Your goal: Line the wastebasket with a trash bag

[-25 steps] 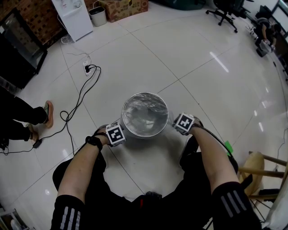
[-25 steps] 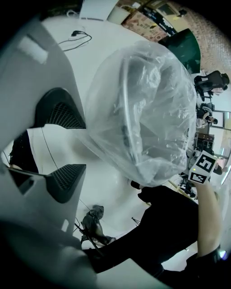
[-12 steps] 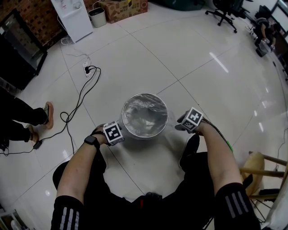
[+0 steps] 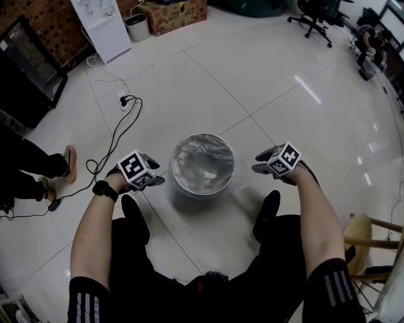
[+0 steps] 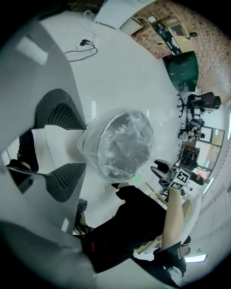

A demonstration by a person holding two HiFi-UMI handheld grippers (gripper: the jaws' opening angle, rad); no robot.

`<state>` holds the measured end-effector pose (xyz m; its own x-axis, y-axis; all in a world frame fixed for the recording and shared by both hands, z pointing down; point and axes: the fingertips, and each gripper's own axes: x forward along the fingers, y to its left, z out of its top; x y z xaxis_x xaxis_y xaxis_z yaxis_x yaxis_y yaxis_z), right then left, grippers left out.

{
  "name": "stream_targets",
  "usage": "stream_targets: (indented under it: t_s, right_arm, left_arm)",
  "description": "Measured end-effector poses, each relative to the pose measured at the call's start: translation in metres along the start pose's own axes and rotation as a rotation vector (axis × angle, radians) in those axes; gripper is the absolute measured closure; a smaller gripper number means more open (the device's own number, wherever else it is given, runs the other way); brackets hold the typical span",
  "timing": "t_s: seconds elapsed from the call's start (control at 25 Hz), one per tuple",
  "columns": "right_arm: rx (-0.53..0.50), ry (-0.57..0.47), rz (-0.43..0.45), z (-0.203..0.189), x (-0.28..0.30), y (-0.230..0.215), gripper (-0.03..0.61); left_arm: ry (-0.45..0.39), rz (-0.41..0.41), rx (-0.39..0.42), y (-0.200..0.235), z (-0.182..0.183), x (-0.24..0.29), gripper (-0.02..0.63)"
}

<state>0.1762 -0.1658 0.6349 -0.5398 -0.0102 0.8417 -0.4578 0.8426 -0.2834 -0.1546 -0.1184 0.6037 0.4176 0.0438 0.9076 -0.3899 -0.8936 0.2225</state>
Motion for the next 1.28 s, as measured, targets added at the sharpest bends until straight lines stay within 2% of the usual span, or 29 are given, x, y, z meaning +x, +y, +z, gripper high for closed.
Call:
stream_targets:
  t_s: [0.2,0.32,0.44,0.6,0.76,0.88,1.04,1.16,1.2,1.28]
  right_arm:
    - [-0.033,-0.191,-0.148,0.071,-0.033,-0.024,0.389]
    - [0.008,-0.306,-0.151,0.112,-0.029,-0.023,0.39]
    - [0.045,-0.339,-0.138,0.136,-0.009,-0.024,0.391]
    - [0.07,-0.327,-0.161,0.146,0.016,-0.036,0.397]
    - [0.148,-0.346,-0.041,0.154,0.032,-0.035,0.4]
    - [0.151,-0.276,0.007,0.148,0.049,-0.031,0.406]
    - [0.138,-0.209,0.039,0.139,0.061,-0.029,0.489]
    - [0.139,-0.264,0.076,0.151,0.057,-0.03,0.528]
    - [0.155,-0.295,0.086,0.156,0.054,-0.034,0.572]
    - [0.18,-0.335,0.086,0.162,0.047,-0.043,0.572]
  left_arm:
    - [-0.128,0.183,0.038,0.037,0.054,-0.028,0.41]
    - [-0.186,0.231,0.032,0.054,0.078,-0.026,0.419]
    - [-0.243,0.26,-0.022,0.074,0.093,-0.025,0.425]
    - [-0.278,0.247,-0.045,0.085,0.111,-0.026,0.425]
    - [-0.292,0.213,-0.049,0.09,0.128,-0.025,0.425]
    - [-0.265,0.17,-0.061,0.094,0.126,-0.012,0.425]
    - [-0.2,0.147,-0.12,0.109,0.101,0.016,0.466]
    - [-0.203,0.13,-0.153,0.117,0.098,0.023,0.499]
    - [-0.209,0.131,-0.156,0.12,0.101,0.023,0.499]
    - [-0.234,0.139,-0.156,0.125,0.11,0.019,0.499]
